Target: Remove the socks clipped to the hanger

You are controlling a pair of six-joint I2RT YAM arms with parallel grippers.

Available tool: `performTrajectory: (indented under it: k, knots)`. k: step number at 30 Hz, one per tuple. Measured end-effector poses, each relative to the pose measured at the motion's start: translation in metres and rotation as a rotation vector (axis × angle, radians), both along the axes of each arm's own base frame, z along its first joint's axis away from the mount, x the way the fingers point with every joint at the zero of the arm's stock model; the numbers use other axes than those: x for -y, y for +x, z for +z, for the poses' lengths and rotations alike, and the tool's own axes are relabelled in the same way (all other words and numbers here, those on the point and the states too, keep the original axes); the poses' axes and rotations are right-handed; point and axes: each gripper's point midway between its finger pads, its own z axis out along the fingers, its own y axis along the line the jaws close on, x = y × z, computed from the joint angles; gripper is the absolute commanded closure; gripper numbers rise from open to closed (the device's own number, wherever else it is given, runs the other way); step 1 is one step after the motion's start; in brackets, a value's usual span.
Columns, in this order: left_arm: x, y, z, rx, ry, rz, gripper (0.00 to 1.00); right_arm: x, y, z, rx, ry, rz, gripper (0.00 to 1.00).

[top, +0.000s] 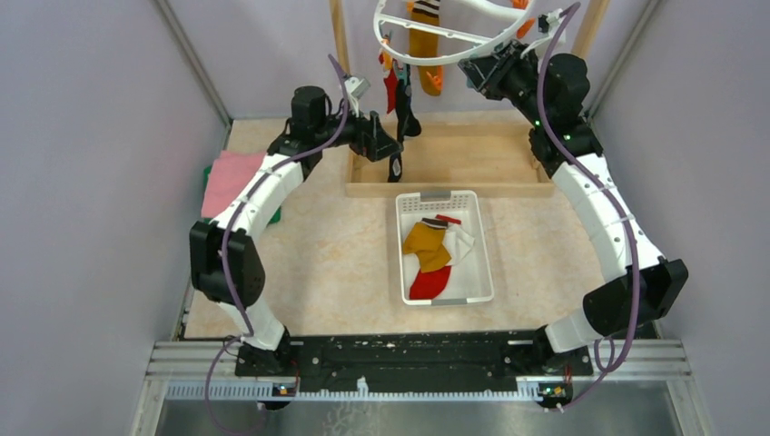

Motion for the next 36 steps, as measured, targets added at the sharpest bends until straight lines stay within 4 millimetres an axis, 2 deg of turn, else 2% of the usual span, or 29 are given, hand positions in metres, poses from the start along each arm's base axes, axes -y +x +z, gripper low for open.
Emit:
performTrajectory:
  k: [6,13,16,19,22,23,24,25,26,27,31,34,36]
  knots:
    - [0.009,0.029,-0.034,-0.038,-0.020,0.026,0.05,0.000,-0.001,0.000,-0.008,0.005,0.006,1.00]
    - [0.022,0.046,-0.042,-0.007,-0.050,0.028,0.13,-0.001,-0.002,0.003,-0.015,0.024,0.019,1.00]
    - [0.033,0.052,-0.052,-0.005,-0.050,0.028,0.22,-0.001,-0.003,0.003,-0.020,0.030,0.025,1.00]
    - [0.042,0.059,-0.068,-0.019,-0.038,0.043,0.44,-0.002,-0.004,0.003,-0.023,0.034,0.031,1.00]
    - [0.045,0.068,-0.077,-0.028,-0.031,0.075,0.87,-0.002,-0.004,0.003,-0.023,0.034,0.032,0.99]
    - [0.045,0.072,-0.079,-0.024,-0.029,0.085,0.96,-0.002,-0.004,0.003,-0.023,0.034,0.033,0.99]
    - [0.045,0.073,-0.079,-0.032,-0.032,0.095,1.00,-0.002,-0.004,0.003,-0.023,0.034,0.035,0.98]
    - [0.044,0.074,-0.078,-0.027,-0.032,0.102,1.00,-0.002,-0.004,0.003,-0.023,0.034,0.036,0.96]
    - [0.044,0.076,-0.076,-0.023,-0.033,0.107,1.00,-0.002,-0.004,0.003,-0.023,0.034,0.037,0.93]
    - [0.044,0.076,-0.075,-0.020,-0.033,0.110,1.00,-0.002,-0.004,0.003,-0.022,0.034,0.037,0.84]
    - [0.041,0.072,-0.071,-0.025,-0.031,0.113,1.00,-0.001,-0.004,0.003,-0.025,0.034,0.037,0.36]
    - [0.035,0.055,-0.061,-0.046,-0.024,0.105,1.00,0.004,-0.001,0.001,-0.029,0.028,0.014,0.18]
    - [0.033,0.042,-0.045,-0.037,-0.030,0.095,1.00,0.006,0.000,0.000,-0.027,0.027,0.006,0.13]
